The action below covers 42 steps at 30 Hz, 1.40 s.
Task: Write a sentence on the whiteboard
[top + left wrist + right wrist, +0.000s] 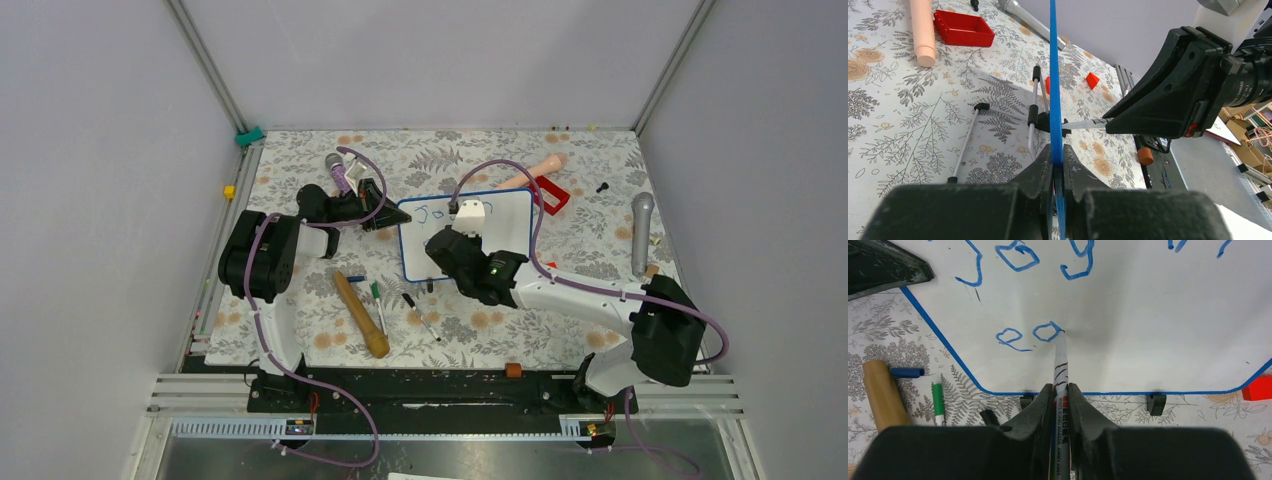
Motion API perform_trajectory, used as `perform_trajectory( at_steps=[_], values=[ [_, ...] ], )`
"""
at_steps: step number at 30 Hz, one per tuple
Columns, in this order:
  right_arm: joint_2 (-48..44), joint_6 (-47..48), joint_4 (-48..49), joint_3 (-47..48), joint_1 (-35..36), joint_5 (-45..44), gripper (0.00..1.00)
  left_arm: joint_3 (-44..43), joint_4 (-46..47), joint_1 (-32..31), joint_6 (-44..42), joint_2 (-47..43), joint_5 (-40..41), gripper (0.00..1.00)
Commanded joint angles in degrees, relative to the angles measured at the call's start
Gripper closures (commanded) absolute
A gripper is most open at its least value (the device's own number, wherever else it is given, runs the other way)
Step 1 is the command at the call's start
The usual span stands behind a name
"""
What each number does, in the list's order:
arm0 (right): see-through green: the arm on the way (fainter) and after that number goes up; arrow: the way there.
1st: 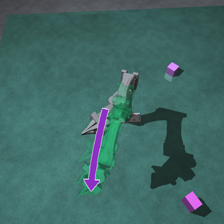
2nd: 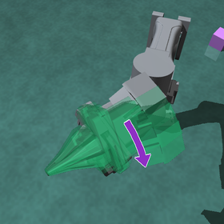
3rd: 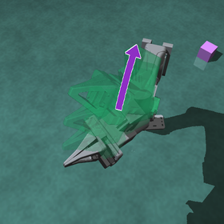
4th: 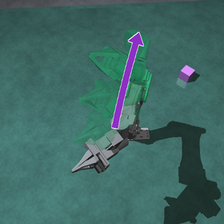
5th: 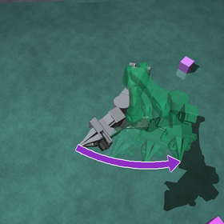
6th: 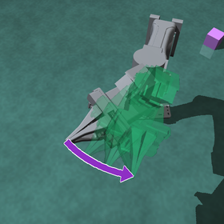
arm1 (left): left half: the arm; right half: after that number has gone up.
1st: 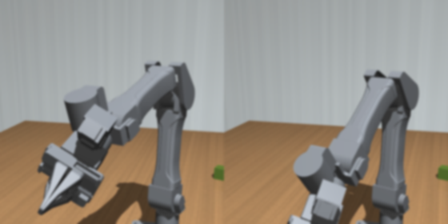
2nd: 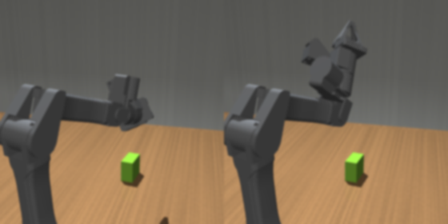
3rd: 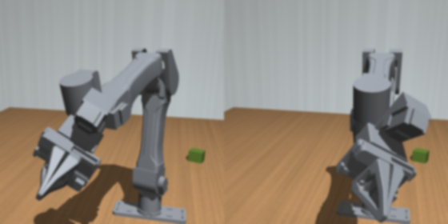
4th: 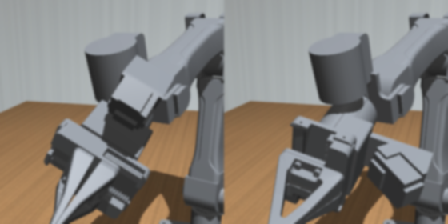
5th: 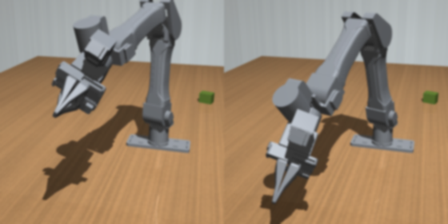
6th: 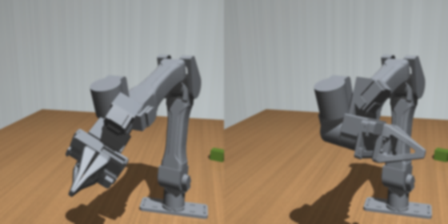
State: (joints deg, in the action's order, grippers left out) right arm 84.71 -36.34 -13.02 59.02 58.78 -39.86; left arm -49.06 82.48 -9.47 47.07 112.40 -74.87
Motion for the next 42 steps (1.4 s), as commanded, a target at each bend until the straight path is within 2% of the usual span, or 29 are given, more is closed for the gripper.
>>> perform_trajectory(
  at_steps=[1, 11, 22, 31, 42],
  values=[
    [1.46, -2.86, -3.76, 3.03, -0.68, -1.98, 1.0, 0.9, 1.9, -0.81, -5.93, 1.87, -7.29, 1.0],
    [2.18, -4.05, -6.26, 4.08, -1.28, -1.27, 1.0, 0.89, 1.9, -0.77, -5.94, 1.85, -7.3, 1.0],
    [-11.36, -1.61, 14.03, -13.11, -1.3, 0.73, 1.0, 0.81, 1.85, -0.73, -5.83, 1.91, -7.36, 1.0],
    [-12.84, 1.31, 19.62, -15.73, -1.3, 2.33, 1.0, 0.81, 1.9, -0.76, -5.76, 1.86, -7.31, 1.0],
    [-11.41, 0.67, 16.0, -12.89, -1.3, -1.27, 1.0, 0.7, 1.86, -0.81, -5.76, 2.08, -7.26, 1.0]
  ],
)
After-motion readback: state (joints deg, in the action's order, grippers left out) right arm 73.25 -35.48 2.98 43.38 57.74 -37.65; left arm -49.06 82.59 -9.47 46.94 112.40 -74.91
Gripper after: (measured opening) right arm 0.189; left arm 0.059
